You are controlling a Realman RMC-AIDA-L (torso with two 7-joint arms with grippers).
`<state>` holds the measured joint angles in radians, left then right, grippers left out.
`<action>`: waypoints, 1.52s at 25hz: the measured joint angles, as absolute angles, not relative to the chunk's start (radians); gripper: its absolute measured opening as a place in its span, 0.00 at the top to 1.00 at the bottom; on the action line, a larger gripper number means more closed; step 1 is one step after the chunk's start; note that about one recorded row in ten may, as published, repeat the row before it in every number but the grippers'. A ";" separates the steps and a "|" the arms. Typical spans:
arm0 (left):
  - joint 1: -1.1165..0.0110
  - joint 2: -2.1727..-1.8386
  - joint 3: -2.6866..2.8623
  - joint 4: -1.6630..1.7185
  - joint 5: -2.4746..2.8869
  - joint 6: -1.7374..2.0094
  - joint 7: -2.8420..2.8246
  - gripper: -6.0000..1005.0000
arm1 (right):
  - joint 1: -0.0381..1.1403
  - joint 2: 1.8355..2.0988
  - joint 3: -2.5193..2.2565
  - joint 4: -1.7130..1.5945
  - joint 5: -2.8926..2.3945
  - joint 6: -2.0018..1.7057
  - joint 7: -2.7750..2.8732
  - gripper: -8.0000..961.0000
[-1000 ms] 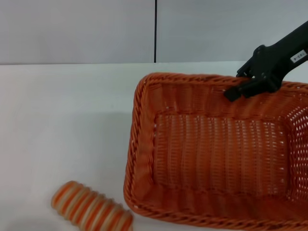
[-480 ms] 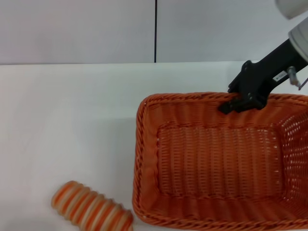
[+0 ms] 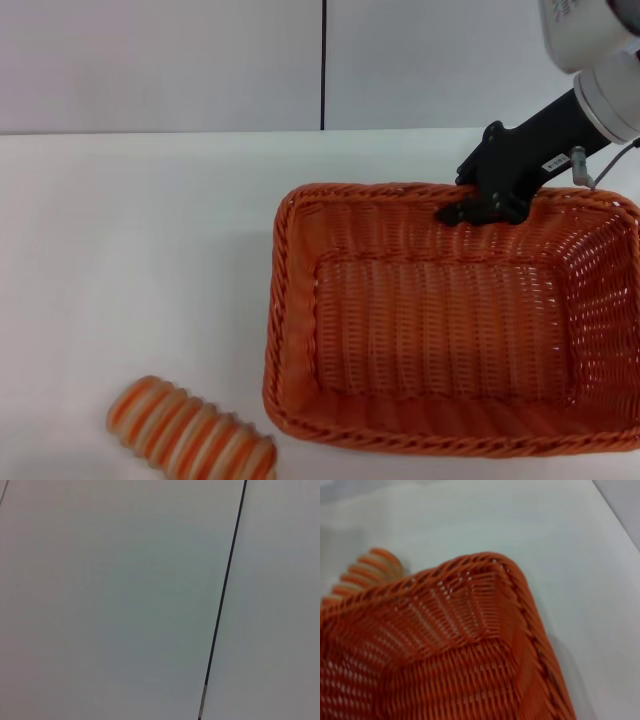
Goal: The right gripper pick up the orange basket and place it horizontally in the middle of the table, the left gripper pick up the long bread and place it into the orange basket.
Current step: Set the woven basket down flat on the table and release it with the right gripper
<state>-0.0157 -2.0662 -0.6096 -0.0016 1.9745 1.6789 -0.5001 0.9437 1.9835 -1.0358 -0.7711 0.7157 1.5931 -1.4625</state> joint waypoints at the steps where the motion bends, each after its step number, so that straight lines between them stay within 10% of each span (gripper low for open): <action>1: -0.016 -2.066 -0.609 -0.002 1.975 1.679 -0.500 0.23 | 0.935 1.988 -1.052 -0.791 0.715 1.583 -1.465 0.79; 38: -0.032 -2.066 -0.583 -0.012 1.974 1.663 -0.500 0.23 | 0.899 2.058 -1.232 -0.884 0.622 1.440 -1.484 0.67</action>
